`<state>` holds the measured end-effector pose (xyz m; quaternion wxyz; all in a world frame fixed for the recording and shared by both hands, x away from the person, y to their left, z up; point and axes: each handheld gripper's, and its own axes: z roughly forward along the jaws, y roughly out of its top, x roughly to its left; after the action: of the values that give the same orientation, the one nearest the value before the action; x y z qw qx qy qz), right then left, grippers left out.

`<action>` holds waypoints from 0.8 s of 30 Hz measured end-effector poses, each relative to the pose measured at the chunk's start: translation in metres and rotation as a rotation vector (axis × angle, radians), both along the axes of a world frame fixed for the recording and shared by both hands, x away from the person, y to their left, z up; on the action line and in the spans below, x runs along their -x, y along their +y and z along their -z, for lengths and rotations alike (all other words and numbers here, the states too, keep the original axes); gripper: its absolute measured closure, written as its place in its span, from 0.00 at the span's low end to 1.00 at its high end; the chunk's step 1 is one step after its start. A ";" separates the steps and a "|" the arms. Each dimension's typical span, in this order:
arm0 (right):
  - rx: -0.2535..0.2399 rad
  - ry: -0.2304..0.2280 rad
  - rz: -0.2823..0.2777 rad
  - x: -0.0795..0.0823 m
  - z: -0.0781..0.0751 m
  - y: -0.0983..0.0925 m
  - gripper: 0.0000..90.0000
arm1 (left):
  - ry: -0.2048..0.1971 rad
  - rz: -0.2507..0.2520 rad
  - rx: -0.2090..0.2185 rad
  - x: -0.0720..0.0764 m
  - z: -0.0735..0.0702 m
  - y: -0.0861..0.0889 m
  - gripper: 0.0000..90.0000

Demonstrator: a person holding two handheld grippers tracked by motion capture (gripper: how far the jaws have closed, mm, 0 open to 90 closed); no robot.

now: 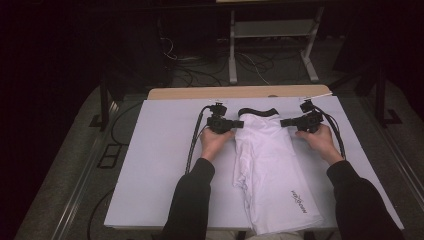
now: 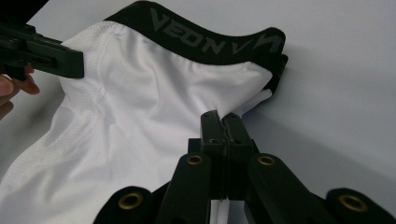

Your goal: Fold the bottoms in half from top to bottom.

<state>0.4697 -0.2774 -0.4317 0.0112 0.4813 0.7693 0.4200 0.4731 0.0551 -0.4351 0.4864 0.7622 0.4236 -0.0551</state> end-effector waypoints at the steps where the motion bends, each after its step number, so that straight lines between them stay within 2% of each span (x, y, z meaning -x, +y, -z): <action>1: -0.004 -0.003 -0.004 0.002 -0.001 0.000 0.97 | 0.000 0.000 0.000 0.000 0.000 0.000 0.98; 10: -0.001 -0.040 -0.018 0.018 -0.008 0.000 0.97 | -0.013 0.025 -0.008 0.014 -0.008 0.001 0.98; 24: -0.010 -0.088 -0.036 0.041 -0.018 0.001 0.97 | -0.026 0.038 0.022 0.037 -0.024 0.003 0.98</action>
<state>0.4290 -0.2763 -0.4135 0.0350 0.4484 0.7746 0.4445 0.4365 0.0582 -0.4113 0.4990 0.7655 0.4020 -0.0592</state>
